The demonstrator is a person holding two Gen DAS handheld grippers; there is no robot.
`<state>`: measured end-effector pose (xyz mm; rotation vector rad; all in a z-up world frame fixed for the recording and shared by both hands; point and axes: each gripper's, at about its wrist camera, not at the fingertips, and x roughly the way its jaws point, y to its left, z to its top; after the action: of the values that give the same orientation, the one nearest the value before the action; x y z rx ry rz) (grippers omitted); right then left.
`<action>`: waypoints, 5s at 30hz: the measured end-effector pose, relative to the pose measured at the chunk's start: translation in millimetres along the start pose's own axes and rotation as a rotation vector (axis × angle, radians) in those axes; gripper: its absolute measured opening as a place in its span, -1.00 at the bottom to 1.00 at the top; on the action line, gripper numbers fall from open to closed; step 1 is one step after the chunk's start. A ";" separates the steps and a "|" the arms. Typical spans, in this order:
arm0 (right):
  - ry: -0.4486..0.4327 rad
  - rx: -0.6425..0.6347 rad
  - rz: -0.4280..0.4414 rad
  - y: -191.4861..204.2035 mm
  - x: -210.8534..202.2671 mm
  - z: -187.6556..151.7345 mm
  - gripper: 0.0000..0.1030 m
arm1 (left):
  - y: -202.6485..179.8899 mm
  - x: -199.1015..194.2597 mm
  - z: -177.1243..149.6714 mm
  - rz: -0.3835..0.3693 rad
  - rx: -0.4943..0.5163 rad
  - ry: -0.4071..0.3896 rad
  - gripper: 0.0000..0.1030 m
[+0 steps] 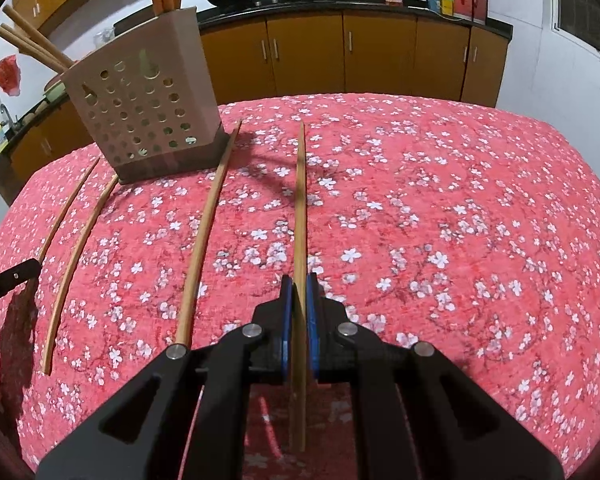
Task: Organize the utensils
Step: 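Lift both held chopsticks off the tablecloth toward the utensil holder, then lower both chopsticks upright into the beige utensil holder, then open the left tool over the holder while the right tool opens too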
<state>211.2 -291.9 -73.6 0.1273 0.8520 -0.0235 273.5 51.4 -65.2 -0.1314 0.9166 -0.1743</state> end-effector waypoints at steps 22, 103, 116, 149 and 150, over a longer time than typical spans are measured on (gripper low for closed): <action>0.004 -0.001 0.005 0.8 -13.3 -12.5 -0.84 | -8.5 -9.0 -14.0 0.028 0.038 -0.023 -0.76; -0.705 -0.032 0.231 57.4 -217.6 128.3 -0.85 | -121.1 -251.5 141.2 -0.206 0.189 -0.673 -0.86; -0.678 -0.018 0.194 68.4 -167.1 149.9 -0.85 | -136.7 -206.7 171.5 -0.137 0.119 -0.745 -0.86; -0.608 0.001 0.156 28.4 -185.8 98.7 -0.58 | -88.4 -188.4 112.9 -0.117 0.074 -0.608 -0.51; -0.573 0.001 0.128 22.7 -178.0 88.1 -0.58 | -81.9 -185.1 104.1 -0.103 0.071 -0.588 -0.51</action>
<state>161.5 -285.4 120.0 0.1652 0.2705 0.0583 238.4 13.4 156.5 -0.1532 0.3179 -0.2466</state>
